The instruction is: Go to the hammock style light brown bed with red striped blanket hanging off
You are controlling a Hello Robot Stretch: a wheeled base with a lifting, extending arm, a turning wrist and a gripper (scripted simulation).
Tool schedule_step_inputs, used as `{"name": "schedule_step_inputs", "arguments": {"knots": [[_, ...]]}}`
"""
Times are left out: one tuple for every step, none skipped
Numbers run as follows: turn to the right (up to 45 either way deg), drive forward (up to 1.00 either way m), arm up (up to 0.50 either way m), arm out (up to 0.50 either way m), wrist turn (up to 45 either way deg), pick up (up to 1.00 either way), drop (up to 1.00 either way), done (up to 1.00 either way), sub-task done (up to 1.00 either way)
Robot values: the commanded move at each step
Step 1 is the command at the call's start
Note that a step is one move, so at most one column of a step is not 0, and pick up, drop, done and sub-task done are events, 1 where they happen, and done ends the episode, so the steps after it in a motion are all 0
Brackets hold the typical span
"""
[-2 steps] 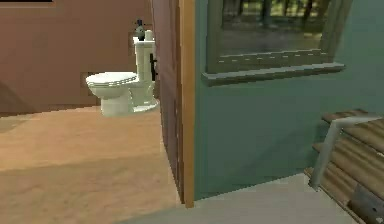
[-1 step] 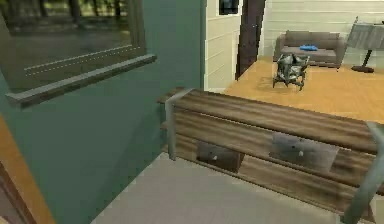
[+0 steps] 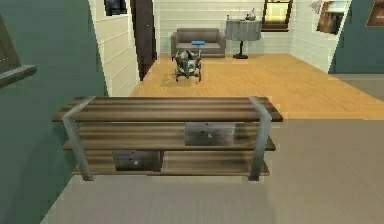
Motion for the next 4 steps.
{"name": "schedule_step_inputs", "arguments": {"knots": [[0.0, 0.2, 0.0, 0.0, 0.0, 0.0, 0.0, 0.0, 0.0], [-45.0, 0.0, 0.0, 0.0, 0.0, 0.0, 0.0, 0.0, 0.0], [-45.0, 0.0, 0.0, 0.0, 0.0, 0.0, 0.0, 0.0, 0.0], [-6.0, 0.0, 0.0, 0.0, 0.0, 0.0, 0.0, 0.0, 0.0]]}}
